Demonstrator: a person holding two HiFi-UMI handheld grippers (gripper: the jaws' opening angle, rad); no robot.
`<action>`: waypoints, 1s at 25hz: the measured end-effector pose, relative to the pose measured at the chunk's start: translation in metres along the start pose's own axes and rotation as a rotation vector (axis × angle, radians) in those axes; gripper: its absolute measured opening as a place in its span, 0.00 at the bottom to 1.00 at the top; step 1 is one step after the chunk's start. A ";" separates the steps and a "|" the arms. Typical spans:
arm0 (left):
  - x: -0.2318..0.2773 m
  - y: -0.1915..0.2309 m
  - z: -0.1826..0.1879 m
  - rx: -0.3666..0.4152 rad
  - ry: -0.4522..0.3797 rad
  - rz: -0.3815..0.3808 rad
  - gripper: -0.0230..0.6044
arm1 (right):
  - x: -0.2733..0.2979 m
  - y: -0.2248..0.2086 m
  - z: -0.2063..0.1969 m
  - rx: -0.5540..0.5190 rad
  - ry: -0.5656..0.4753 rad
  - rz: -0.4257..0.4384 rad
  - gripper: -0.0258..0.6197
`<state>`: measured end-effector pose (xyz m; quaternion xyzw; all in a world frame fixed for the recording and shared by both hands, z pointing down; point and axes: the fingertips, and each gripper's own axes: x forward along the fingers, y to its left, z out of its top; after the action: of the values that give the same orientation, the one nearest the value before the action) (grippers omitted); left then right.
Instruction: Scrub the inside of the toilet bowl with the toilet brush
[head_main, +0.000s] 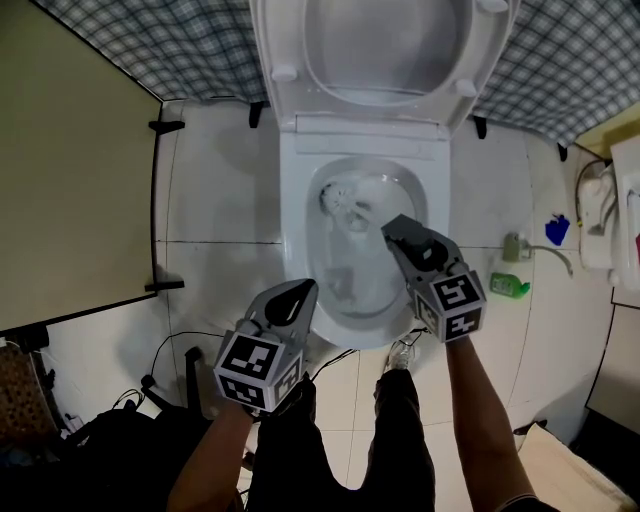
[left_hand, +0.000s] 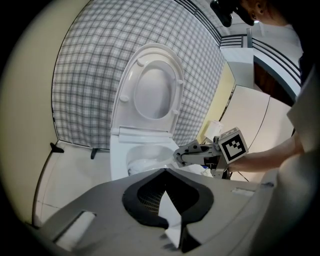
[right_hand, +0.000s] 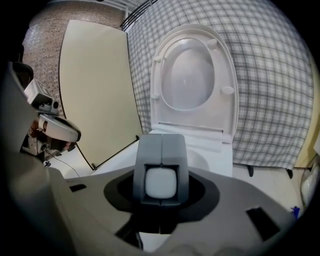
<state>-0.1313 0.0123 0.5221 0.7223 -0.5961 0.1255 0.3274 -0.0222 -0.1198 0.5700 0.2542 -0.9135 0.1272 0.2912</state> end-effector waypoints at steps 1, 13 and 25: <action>0.000 -0.001 0.000 0.001 0.000 -0.001 0.05 | -0.003 -0.007 -0.002 0.010 -0.001 -0.018 0.32; 0.009 -0.011 -0.001 0.007 0.004 -0.021 0.05 | 0.001 -0.004 -0.029 0.017 0.071 0.017 0.32; 0.011 -0.022 -0.004 0.006 0.002 -0.032 0.05 | -0.045 0.040 -0.069 -0.183 0.242 0.232 0.32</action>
<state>-0.1065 0.0074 0.5243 0.7327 -0.5838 0.1227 0.3276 0.0194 -0.0424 0.5949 0.1024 -0.9027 0.1059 0.4044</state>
